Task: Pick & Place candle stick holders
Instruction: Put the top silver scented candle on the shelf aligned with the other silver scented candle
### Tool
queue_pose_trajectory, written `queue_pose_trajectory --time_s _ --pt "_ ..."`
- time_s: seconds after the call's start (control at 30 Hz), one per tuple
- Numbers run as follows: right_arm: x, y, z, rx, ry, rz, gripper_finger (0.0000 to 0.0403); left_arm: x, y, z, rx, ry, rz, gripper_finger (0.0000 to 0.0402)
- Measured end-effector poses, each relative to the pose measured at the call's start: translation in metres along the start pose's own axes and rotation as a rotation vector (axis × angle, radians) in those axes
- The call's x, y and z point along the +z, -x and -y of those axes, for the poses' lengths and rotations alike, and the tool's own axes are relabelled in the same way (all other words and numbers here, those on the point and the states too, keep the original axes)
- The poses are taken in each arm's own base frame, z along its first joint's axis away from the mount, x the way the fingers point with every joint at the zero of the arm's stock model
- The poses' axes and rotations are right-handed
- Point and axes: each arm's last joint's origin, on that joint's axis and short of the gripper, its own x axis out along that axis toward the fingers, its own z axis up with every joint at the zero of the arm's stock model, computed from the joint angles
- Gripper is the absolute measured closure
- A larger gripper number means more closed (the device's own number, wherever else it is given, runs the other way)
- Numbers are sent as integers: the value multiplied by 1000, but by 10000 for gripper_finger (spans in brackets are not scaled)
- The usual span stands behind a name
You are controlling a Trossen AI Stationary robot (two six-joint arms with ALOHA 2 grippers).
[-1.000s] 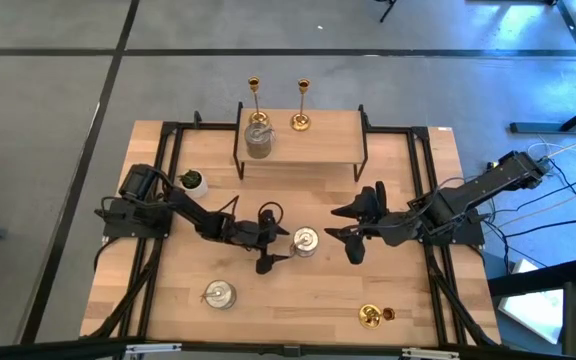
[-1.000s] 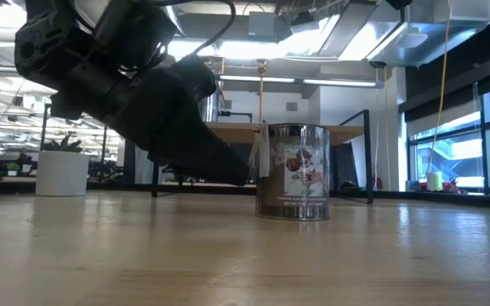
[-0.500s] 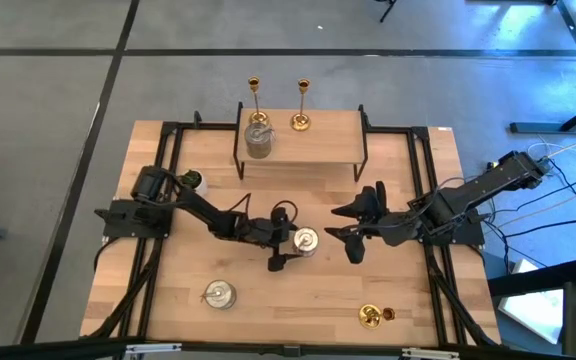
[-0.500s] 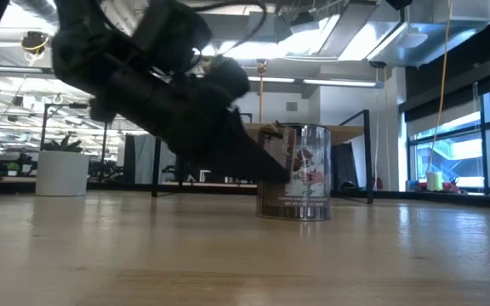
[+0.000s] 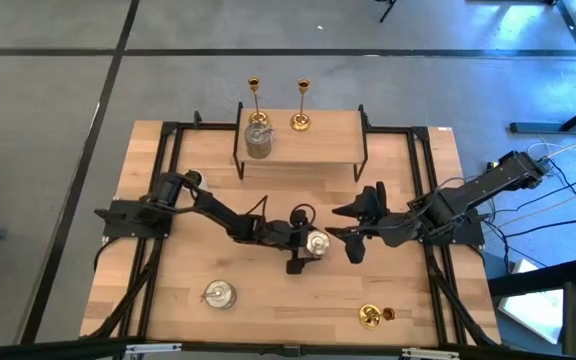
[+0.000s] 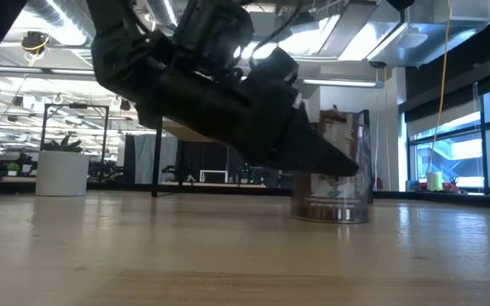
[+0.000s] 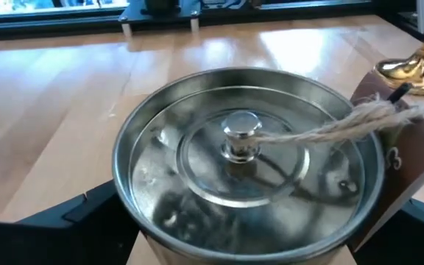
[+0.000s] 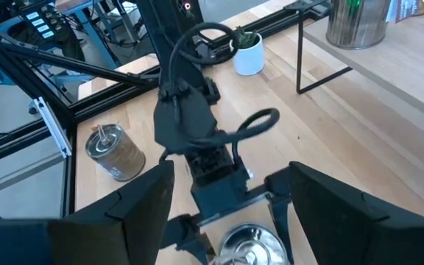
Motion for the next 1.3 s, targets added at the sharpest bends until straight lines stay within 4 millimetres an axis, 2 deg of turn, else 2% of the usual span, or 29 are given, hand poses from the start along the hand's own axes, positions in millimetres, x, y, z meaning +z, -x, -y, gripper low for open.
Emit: queue_pose_trajectory --time_s 0.23,0.5,0.67,0.83,0.93,1.07,1.3 --pt "-3 -1 1 -19 -9 -24 133 -12 -11 3 -33 -3 -31 15" --pt "-24 -10 11 -72 -79 -294 133 1 -17 3 -33 -1 15 15" --pt "-43 -24 12 -78 -90 -471 133 4 -18 3 -31 -2 26 15" --pt "-77 -43 22 -180 -147 -577 133 4 -18 3 -31 -2 26 15" --pt "-91 -50 28 -216 -171 -582 133 4 -18 3 -31 4 26 15" --pt "-98 -58 28 -167 -204 -526 133 4 -18 5 -40 20 25 15" --pt "-118 -73 35 -222 -229 -466 133 3 -17 13 -60 15 16 15"
